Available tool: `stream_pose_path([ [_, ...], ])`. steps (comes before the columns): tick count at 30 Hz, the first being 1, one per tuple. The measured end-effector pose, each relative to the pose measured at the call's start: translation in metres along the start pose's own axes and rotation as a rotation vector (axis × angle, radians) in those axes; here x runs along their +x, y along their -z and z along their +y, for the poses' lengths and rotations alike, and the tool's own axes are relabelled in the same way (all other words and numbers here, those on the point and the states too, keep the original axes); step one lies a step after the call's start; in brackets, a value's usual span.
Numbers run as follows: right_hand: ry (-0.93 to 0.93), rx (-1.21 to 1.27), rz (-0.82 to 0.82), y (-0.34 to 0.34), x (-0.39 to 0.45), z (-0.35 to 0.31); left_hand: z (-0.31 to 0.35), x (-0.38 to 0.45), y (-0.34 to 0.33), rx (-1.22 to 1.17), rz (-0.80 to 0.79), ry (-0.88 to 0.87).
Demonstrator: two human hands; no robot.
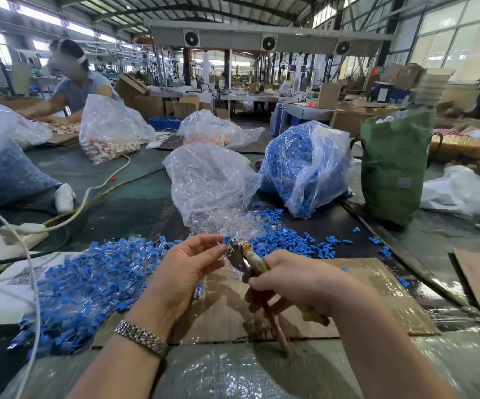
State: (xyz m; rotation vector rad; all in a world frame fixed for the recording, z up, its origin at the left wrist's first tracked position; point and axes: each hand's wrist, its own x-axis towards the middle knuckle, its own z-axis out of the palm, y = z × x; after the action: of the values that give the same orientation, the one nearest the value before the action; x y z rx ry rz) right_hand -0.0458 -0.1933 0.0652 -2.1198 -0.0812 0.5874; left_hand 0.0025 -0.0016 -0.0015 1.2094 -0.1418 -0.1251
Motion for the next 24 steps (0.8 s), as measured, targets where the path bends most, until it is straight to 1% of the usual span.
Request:
stream_pose_path([
  [3, 0.02, 0.004, -0.02, -0.003, 0.0, -0.002, 0.0, -0.002, -0.002, 0.094, -0.023, -0.009],
  [6, 0.025, 0.006, -0.025, -0.007, 0.001, 0.001, 0.0, -0.004, -0.004, 0.201, -0.011, -0.026],
  [11, 0.015, -0.055, 0.122, -0.021, 0.008, 0.01, -0.003, -0.004, -0.006, 0.325, 0.016, -0.04],
  [14, 0.0, -0.118, 0.16, -0.025, 0.012, 0.012, -0.004, -0.004, -0.003, 0.423, 0.033, -0.048],
  [17, -0.001, -0.119, 0.148, -0.025, 0.01, 0.011, -0.005, -0.005, -0.003, 0.507, 0.05, -0.06],
  [20, -0.018, -0.035, 0.077, -0.018, 0.003, 0.011, -0.003, -0.006, -0.006, 0.528, 0.061, -0.108],
  [21, -0.021, -0.008, 0.066, -0.012, 0.001, 0.012, -0.003, -0.006, -0.006, 0.536, 0.097, -0.147],
  [22, -0.021, 0.016, 0.079, -0.005, 0.0, 0.013, -0.003, -0.006, -0.005, 0.576, 0.168, -0.196],
  [24, -0.038, -0.03, 0.194, 0.01, 0.002, 0.019, -0.004, -0.003, 0.0, 0.795, 0.371, -0.28],
])
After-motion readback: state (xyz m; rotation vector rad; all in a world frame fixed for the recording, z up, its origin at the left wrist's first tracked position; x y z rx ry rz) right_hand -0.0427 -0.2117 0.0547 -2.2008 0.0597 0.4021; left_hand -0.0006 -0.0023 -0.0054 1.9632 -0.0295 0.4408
